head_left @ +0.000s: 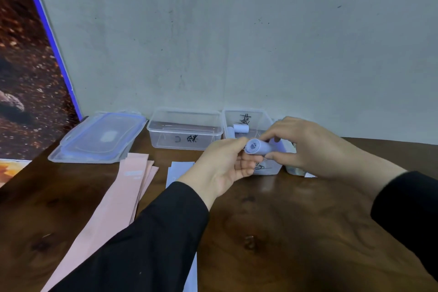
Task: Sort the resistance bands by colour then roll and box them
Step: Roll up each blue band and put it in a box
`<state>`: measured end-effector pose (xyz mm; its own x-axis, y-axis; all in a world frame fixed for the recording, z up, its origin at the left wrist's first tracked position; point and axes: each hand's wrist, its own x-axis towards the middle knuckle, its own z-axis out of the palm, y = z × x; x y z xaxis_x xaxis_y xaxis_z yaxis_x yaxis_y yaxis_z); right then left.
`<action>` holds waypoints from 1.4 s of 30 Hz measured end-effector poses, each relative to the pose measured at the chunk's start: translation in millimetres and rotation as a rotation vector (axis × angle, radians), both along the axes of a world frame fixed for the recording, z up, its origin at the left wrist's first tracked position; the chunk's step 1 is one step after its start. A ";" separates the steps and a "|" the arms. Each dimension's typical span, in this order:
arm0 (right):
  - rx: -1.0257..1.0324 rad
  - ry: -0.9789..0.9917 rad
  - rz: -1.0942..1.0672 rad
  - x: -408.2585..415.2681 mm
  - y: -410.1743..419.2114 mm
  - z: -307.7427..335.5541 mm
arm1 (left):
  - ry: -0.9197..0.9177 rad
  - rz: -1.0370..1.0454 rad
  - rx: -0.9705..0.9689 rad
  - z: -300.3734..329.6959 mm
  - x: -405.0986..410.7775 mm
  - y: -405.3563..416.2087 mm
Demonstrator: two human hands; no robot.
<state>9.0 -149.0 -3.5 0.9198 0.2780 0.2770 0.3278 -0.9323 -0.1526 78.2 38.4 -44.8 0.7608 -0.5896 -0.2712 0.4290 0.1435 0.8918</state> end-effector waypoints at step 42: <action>-0.515 0.087 -0.318 190.8 -35.6 -85.8 | -1.041 0.359 0.520 -81.8 55.9 -10.3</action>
<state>199.9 -184.6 -89.3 0.9929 0.0643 0.1004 0.0276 -0.9434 0.3304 134.1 28.0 -126.5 0.8529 -0.3036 0.4248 -0.5163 -0.3695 0.7726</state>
